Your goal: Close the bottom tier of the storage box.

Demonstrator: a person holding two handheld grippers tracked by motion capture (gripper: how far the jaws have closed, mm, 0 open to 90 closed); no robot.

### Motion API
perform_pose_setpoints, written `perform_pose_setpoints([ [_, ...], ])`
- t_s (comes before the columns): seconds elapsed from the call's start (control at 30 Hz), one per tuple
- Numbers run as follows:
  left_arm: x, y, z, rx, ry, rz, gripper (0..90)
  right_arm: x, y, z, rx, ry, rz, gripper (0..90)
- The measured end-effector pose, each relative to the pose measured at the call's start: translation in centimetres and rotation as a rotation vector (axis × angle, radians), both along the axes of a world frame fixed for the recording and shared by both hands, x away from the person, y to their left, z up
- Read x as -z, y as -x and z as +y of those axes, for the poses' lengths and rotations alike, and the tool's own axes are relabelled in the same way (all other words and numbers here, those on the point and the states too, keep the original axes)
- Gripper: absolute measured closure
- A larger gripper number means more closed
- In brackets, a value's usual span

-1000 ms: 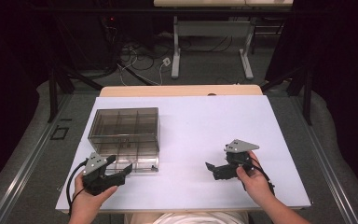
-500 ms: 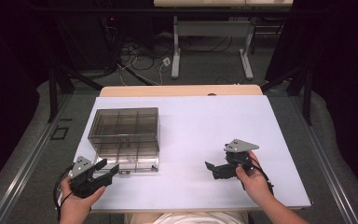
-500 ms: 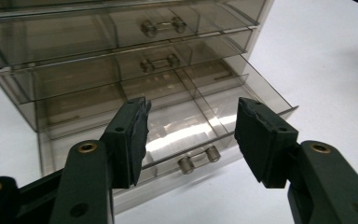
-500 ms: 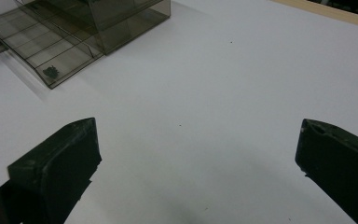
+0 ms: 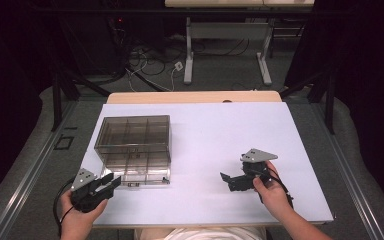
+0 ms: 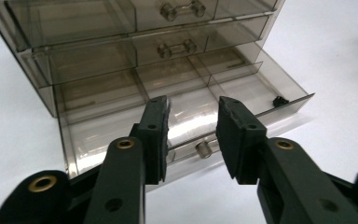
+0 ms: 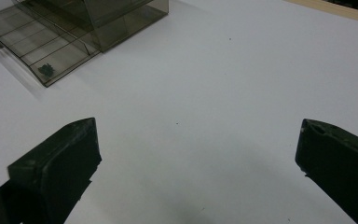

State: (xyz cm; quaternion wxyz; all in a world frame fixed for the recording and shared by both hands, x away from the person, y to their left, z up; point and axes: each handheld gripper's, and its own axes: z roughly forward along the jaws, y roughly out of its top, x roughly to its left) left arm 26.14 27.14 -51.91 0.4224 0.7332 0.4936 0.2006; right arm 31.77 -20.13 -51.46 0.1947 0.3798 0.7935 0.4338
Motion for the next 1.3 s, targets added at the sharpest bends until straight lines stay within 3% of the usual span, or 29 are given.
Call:
perform_pose_setpoints([
  [0.17, 0.2, -0.2, 0.2, -0.021, 0.008, 0.041, 72.4, 0.1, 0.0, -0.1, 0.0, 0.0, -0.005, 0.0],
  [0.57, 0.7, -1.0, -0.5, 0.001, -0.001, 0.146, 89.2, 0.3, -0.1, -0.4, 0.01, -0.003, 0.012, 0.0],
  [0.8, 1.0, -1.3, -0.9, 0.022, -0.026, 0.171, 90.0, 0.4, 0.0, -0.5, 0.006, -0.001, 0.006, 0.0],
  [1.3, 1.8, -2.0, -1.5, 0.045, -0.037, 0.219, 90.0, 0.5, -0.1, -0.2, 0.008, 0.0, 0.012, 0.0],
])
